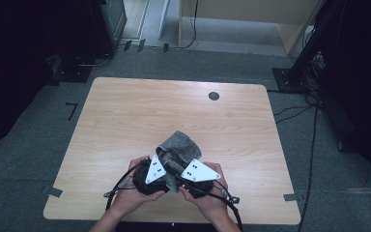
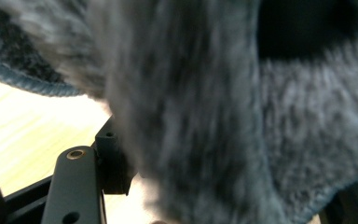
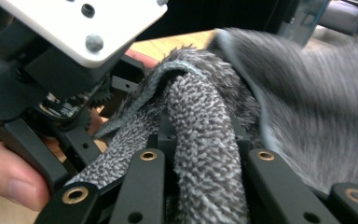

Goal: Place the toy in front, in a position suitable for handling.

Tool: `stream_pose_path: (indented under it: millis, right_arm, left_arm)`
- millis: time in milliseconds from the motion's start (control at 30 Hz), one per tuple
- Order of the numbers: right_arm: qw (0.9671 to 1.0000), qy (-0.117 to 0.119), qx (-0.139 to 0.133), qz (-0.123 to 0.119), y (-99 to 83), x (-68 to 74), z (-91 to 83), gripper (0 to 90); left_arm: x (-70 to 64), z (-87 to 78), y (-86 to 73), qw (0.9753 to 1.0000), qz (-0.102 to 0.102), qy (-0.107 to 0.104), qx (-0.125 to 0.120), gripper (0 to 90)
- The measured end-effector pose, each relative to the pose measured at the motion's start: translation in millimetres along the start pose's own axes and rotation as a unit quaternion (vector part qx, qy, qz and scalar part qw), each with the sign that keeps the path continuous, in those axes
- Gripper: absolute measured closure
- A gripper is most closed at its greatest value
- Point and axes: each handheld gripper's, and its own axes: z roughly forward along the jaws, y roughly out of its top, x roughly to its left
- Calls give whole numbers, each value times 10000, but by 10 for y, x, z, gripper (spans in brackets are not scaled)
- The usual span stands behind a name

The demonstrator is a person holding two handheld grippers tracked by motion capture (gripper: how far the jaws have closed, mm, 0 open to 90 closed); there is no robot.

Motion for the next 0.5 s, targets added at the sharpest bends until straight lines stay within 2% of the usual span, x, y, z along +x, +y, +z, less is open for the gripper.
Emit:
stream_pose_path:
  millis: [33,100,133,167,233,300,367,400,467,500]
  right_arm:
    - [9999,-83,-70,60,-5,-53,-13,763]
    - [9986,-479,-62,201,-29,-151,-52,769]
    - [9984,-427,-39,357,-42,-157,-68,780]
    - [9984,-427,-39,357,-42,-157,-68,780]
    - [9992,-385,-22,97,-24,-41,-53,784]
    - [9996,-262,-20,-116,9,70,-28,784]
    - [9996,-249,-97,-79,27,48,-31,783]
    - [9994,-286,-168,22,23,-10,-42,783]
    - [9983,-561,-153,101,1,-99,-79,784]
    - [9980,-603,-98,179,-9,-114,-89,786]
  left_arm:
    - [5,-7,7,10000,-18,31,-24,343]
    - [16,-5,15,10000,-37,-35,-13,343]
    - [15,-1,12,10000,-25,-52,-7,343]
    - [12,3,8,10000,-17,-71,2,343]
    - [7,9,1,10000,15,-98,1,343]
    - [11,0,7,9999,-54,-89,-60,344]
    - [20,-22,21,9999,-106,-21,-120,344]
    - [28,-35,26,9999,-100,-16,-127,344]
    - [45,-40,25,9999,-89,3,-100,343]
    - [51,-33,21,9999,-115,-28,-77,343]
